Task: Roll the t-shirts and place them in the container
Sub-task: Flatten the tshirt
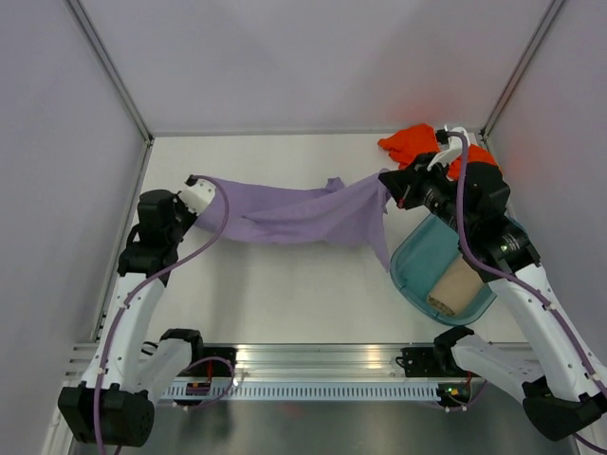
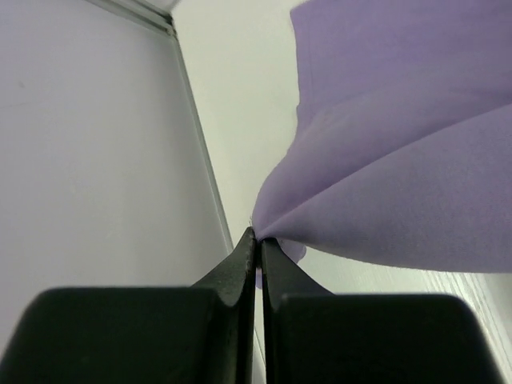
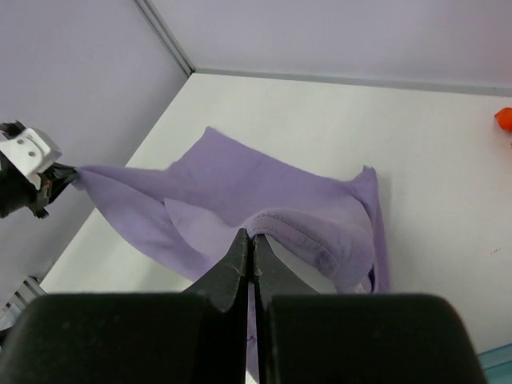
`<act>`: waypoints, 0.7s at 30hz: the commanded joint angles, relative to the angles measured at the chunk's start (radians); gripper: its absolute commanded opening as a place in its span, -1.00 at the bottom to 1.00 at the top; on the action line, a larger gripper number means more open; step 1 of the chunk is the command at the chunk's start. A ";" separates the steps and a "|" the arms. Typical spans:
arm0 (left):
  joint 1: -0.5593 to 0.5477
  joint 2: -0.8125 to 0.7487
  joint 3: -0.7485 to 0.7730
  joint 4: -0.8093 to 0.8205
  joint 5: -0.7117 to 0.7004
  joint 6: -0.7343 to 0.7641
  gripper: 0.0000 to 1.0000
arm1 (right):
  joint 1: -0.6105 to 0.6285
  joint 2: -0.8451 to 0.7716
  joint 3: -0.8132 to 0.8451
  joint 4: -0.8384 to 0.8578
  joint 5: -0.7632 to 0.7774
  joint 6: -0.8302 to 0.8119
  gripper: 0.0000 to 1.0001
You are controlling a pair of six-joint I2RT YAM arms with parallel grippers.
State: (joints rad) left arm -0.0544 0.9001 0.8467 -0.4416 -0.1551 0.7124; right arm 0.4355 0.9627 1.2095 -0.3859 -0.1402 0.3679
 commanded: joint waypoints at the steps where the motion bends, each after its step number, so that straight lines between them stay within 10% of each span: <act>1: 0.005 0.049 0.003 -0.138 0.020 -0.005 -0.95 | -0.003 0.039 0.039 -0.024 0.022 -0.006 -0.99; 9: 0.100 0.417 0.127 -0.086 0.081 0.024 -0.95 | -0.026 0.282 0.056 0.045 0.099 -0.003 -0.99; 15: 0.191 0.822 0.385 0.003 -0.013 -0.077 0.00 | -0.029 0.447 0.097 0.117 0.097 0.019 -0.99; 21: 0.248 0.838 0.471 0.014 -0.015 -0.185 0.00 | -0.029 0.472 0.079 0.133 0.131 0.020 -1.00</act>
State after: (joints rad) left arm 0.1841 1.8229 1.3037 -0.4503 -0.1719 0.6117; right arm 0.4091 1.4525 1.2472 -0.3260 -0.0418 0.3779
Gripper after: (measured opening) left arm 0.505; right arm 0.010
